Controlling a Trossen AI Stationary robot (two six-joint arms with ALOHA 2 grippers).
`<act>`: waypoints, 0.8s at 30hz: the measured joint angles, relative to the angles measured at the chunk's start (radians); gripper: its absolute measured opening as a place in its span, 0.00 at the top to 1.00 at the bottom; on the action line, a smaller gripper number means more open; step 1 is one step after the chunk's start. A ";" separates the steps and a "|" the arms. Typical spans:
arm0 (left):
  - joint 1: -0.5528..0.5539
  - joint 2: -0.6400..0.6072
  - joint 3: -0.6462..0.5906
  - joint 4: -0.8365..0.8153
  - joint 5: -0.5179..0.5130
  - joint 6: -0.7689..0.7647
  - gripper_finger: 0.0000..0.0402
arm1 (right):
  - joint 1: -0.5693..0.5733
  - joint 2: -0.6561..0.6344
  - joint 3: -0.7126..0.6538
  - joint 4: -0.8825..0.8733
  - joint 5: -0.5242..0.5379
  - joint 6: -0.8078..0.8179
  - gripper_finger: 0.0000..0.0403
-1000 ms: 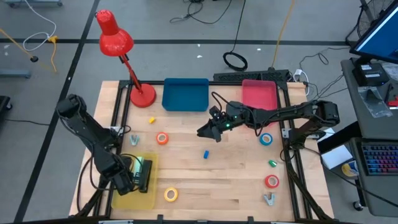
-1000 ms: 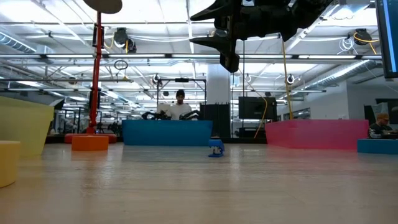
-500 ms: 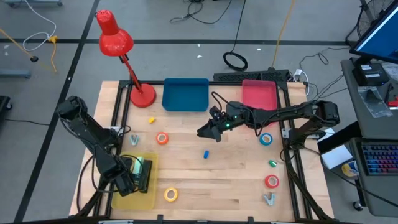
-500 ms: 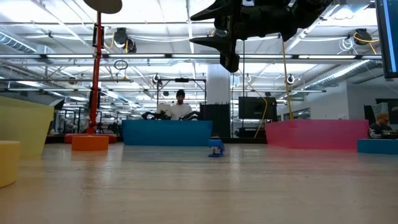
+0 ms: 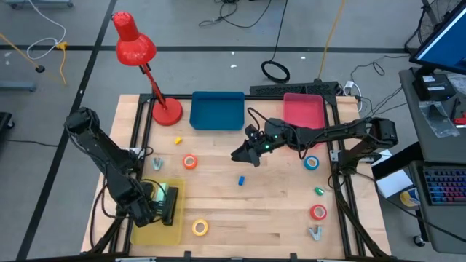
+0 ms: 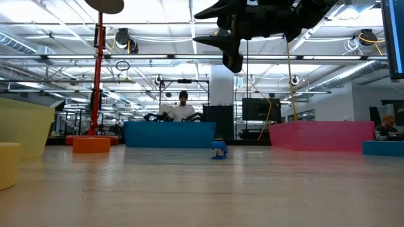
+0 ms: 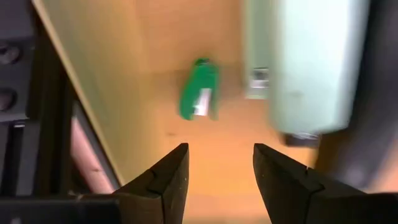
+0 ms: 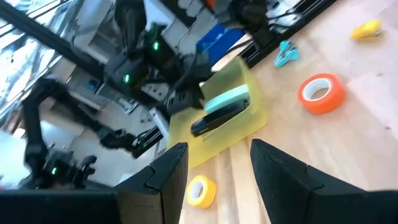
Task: Pick and place Stapler, Stapler remover, tape
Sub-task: Put the yellow stapler into the yellow bin
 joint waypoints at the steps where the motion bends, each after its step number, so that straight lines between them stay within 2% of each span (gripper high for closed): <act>1: -0.004 -0.021 0.009 -0.007 -0.030 -0.001 0.55 | -0.003 0.000 0.000 0.000 -0.010 0.000 0.59; 7: 0.003 -0.108 0.066 -0.080 -0.277 0.048 0.56 | -0.025 0.000 0.000 0.000 -0.056 -0.016 0.59; 12: 0.077 -0.142 0.072 -0.084 -0.438 0.186 0.60 | -0.040 0.000 0.000 0.000 -0.085 -0.047 0.59; 17: 0.245 -0.150 0.073 -0.121 -0.482 0.497 0.65 | -0.056 0.000 0.000 0.000 -0.131 -0.076 0.59; 24: 0.601 -0.189 0.073 -0.181 -0.472 1.034 0.69 | -0.085 0.000 0.000 0.000 -0.133 -0.154 0.59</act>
